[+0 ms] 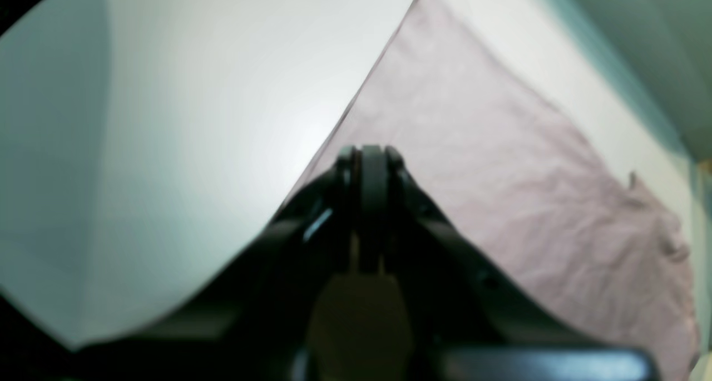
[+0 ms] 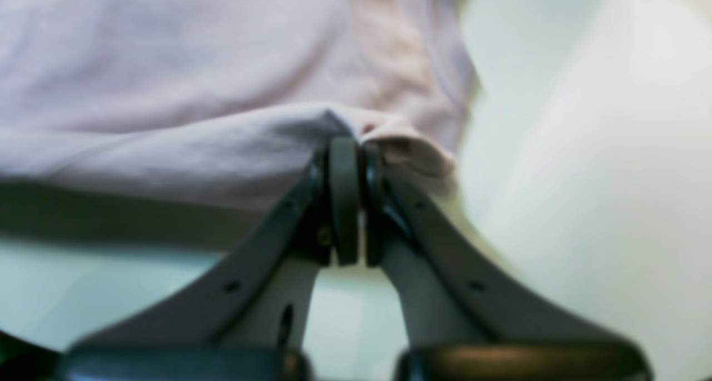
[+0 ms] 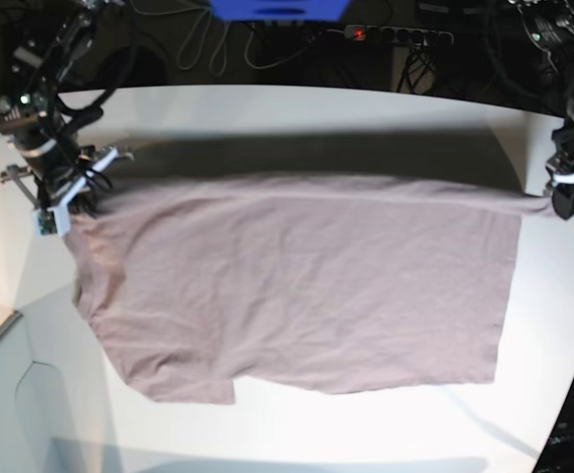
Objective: Layout the t-shirt on the table in an organized manner, then fold the t-shirt properly
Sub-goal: 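Lift the shirt edge with both grippers and fold it over the body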
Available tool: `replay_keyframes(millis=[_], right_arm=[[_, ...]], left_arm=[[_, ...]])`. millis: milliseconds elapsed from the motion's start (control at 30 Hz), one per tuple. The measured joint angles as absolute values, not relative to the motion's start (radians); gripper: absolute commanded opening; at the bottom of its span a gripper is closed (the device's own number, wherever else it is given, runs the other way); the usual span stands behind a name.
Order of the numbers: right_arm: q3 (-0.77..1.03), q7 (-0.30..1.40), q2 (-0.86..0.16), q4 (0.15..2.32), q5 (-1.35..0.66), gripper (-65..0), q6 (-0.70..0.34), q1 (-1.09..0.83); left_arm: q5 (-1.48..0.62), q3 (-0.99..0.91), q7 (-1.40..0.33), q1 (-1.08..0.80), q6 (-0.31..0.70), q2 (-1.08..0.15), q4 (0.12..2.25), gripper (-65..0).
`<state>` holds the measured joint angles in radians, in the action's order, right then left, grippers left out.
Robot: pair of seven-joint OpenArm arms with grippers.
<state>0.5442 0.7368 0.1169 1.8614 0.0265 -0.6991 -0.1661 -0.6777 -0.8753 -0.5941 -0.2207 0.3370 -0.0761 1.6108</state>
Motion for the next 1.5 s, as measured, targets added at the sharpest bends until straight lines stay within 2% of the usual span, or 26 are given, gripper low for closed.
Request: replay_keyframes(millis=[267,667,1000,1133,1500], right_arm=[[0.518,0.737,0.056,1.676,0.027,-65.0,-0.699,0.001],[0.488,0.736,-0.024,1.489,0.028,-65.0,-0.699,0.173],[0.49,0.733,-0.051,1.388,0.031,-65.0,-0.699,0.224],[0.489,0.673,-0.052,1.349,0.03,-65.0,-0.699,0.232],[0.368,0.643,-0.069,1.33,0.031,-65.0,-0.699,0.232]], left_arm=[[-0.503,-0.875,-0.594,-0.091,0.345,-0.072,1.608,-65.0],[-0.467,-0.751,-0.586,0.005,0.342,-0.118,1.464,-65.0],[-0.467,-0.744,-0.587,0.112,0.341,-0.181,1.349,-65.0],[-0.467,-0.744,-0.586,0.134,0.34,-0.186,1.328,-65.0],[-0.469,-0.744,-0.585,0.155,0.34,-0.186,1.258,-64.9]])
